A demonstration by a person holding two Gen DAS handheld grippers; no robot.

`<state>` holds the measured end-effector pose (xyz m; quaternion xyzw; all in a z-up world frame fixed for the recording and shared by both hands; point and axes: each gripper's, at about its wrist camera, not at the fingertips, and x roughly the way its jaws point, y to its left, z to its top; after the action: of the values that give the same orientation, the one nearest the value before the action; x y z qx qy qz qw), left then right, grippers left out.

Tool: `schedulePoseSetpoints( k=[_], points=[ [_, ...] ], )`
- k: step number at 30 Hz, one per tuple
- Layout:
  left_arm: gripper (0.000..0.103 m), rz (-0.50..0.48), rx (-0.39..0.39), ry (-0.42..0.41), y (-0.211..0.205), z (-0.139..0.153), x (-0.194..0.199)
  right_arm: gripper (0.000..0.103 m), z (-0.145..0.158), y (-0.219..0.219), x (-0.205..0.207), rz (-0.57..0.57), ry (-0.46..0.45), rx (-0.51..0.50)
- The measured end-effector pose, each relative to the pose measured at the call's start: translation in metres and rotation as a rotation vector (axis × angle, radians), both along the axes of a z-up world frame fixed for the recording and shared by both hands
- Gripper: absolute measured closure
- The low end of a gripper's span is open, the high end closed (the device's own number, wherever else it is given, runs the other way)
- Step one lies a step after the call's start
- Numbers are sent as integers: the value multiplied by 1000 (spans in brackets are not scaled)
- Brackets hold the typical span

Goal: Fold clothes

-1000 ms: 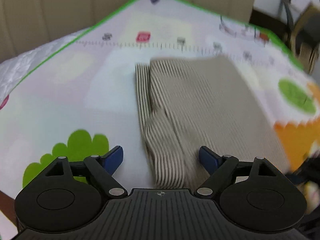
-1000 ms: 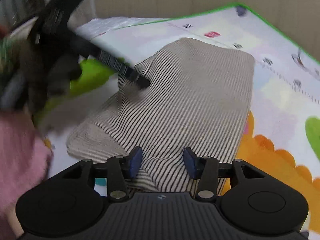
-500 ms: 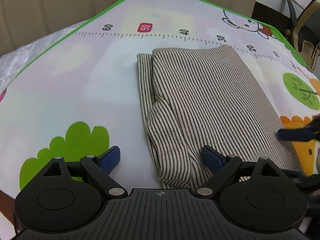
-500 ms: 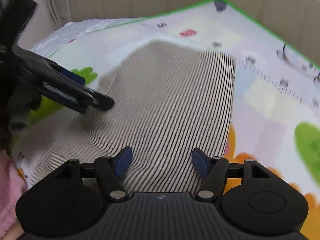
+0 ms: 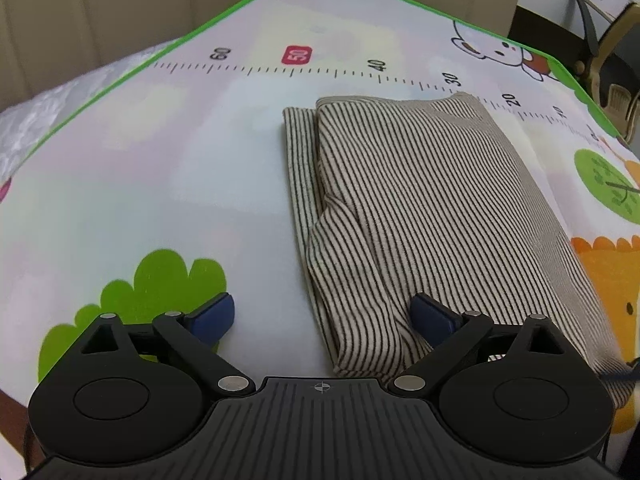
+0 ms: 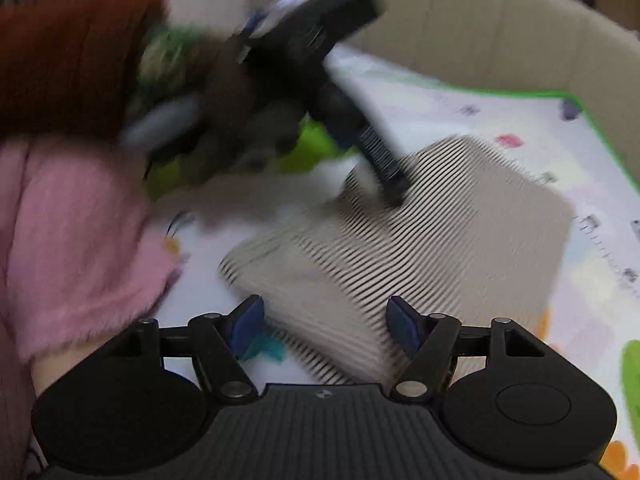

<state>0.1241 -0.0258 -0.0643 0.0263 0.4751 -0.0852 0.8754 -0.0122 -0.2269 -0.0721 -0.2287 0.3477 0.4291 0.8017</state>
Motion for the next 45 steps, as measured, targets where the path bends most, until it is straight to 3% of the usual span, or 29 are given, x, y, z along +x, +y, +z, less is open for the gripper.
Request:
schedulePoseSetpoints(
  k=[2, 5, 7, 9, 12, 13, 15, 22, 24, 27, 30, 33, 35, 37, 38, 42, 45],
  points=[
    [5, -10, 10, -9, 0, 4, -2, 21, -10, 4, -6, 32, -21, -47],
    [5, -68, 23, -49, 1, 26, -9, 23, -6, -1, 7, -23, 23, -34],
    [5, -159, 47, -102, -1, 46, -20, 41, -4, -4, 15, -60, 52, -25],
    [4, -262, 88, -149, -4, 64, -37, 49, -2, -7, 25, -100, 87, -12],
    [1, -408, 120, -163, -8, 81, -59, 57, 3, -39, 63, -284, 340, 174],
    [1, -450, 122, -154, -10, 83, -65, 59, 2, -48, 69, -313, 387, 208],
    [0, -526, 129, -135, -16, 84, -75, 60, 0, -65, 81, -369, 477, 274],
    [0, -698, 206, -64, -53, 52, -97, 59, 0, -60, 79, -389, 486, 272],
    [0, -699, 214, -38, -61, 39, -98, 59, 3, -48, 75, -380, 461, 254],
    [0, -641, 244, -31, -66, 24, -94, 52, 10, -25, 48, -253, 255, 127],
    [0, -576, 190, 0, -59, 22, -83, 50, 15, -11, 24, -144, 92, 44],
    [0, -554, 163, 8, -52, 23, -81, 51, 23, -13, 24, -154, 56, 107],
    [0, -570, 185, -3, -52, 25, -87, 57, 29, -13, 25, -152, 34, 121],
    [0, -590, 198, -21, -50, 30, -92, 76, 29, -7, 26, -123, 14, 69],
    [0, -597, 200, -33, -48, 34, -94, 80, 27, -4, 26, -108, 28, 53],
    [0, -540, 145, -60, -25, 56, -88, 78, 13, 4, 22, -52, 118, -5],
    [0, -386, 60, -56, -1, 67, -67, 75, 14, -1, 21, -46, 126, 17]
  ],
)
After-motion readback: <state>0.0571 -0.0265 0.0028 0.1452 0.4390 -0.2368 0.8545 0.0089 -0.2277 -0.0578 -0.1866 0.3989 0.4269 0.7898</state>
